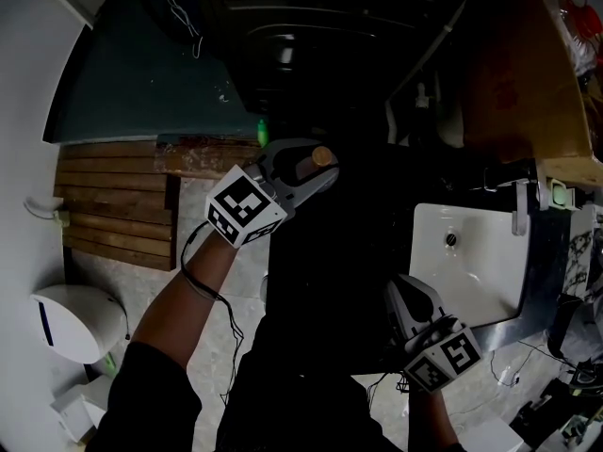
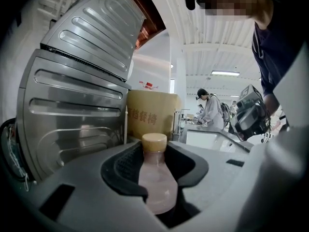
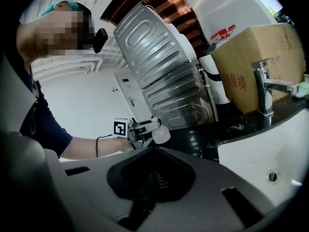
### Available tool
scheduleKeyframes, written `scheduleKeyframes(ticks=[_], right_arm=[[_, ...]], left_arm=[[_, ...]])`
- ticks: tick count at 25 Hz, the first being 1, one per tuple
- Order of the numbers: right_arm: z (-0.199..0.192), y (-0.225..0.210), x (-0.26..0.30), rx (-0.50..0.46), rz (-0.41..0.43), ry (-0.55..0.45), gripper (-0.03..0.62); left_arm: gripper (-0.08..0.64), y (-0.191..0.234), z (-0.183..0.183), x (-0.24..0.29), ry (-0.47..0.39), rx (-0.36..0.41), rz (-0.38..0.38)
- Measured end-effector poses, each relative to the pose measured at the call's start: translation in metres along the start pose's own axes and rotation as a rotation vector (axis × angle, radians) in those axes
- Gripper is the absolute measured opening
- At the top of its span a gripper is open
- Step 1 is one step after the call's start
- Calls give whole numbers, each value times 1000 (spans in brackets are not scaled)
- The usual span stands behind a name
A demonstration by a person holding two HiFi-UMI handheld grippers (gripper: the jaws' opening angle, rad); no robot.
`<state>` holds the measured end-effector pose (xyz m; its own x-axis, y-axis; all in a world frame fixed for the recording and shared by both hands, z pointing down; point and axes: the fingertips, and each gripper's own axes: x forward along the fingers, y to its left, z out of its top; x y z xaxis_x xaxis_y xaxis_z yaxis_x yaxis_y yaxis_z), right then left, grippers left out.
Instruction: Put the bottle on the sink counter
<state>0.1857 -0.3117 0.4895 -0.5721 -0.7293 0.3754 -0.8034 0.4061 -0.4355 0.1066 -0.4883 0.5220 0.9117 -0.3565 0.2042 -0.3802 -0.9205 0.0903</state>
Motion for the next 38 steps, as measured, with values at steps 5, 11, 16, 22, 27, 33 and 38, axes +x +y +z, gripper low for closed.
scheduleKeyframes(ticks=[5,11,16,22,27,33,38], right_arm=[[-1,-1,0,-2,-2,6,25],[-1,-1,4,3,5,7,25],[1,0,7,-1,7,5,25],[2,2,11,-2,11,6,25],[1,4,12,-4,9,7,25],[1,7,10,-1,4,4,25],[3,11,8,0,4,0,25]], left_arm=[[138,2,-4,0,2,10,15],[138,1,-6,1,3,39,26],[138,-2,-4,1,-4,58,35],[140,-4,-5,0,-17,67,39],[141,-3,-5,-1,-29,66,41],[144,-4,-8,0,-25,48,31],[176,-5,-8,0,-11,34,18]])
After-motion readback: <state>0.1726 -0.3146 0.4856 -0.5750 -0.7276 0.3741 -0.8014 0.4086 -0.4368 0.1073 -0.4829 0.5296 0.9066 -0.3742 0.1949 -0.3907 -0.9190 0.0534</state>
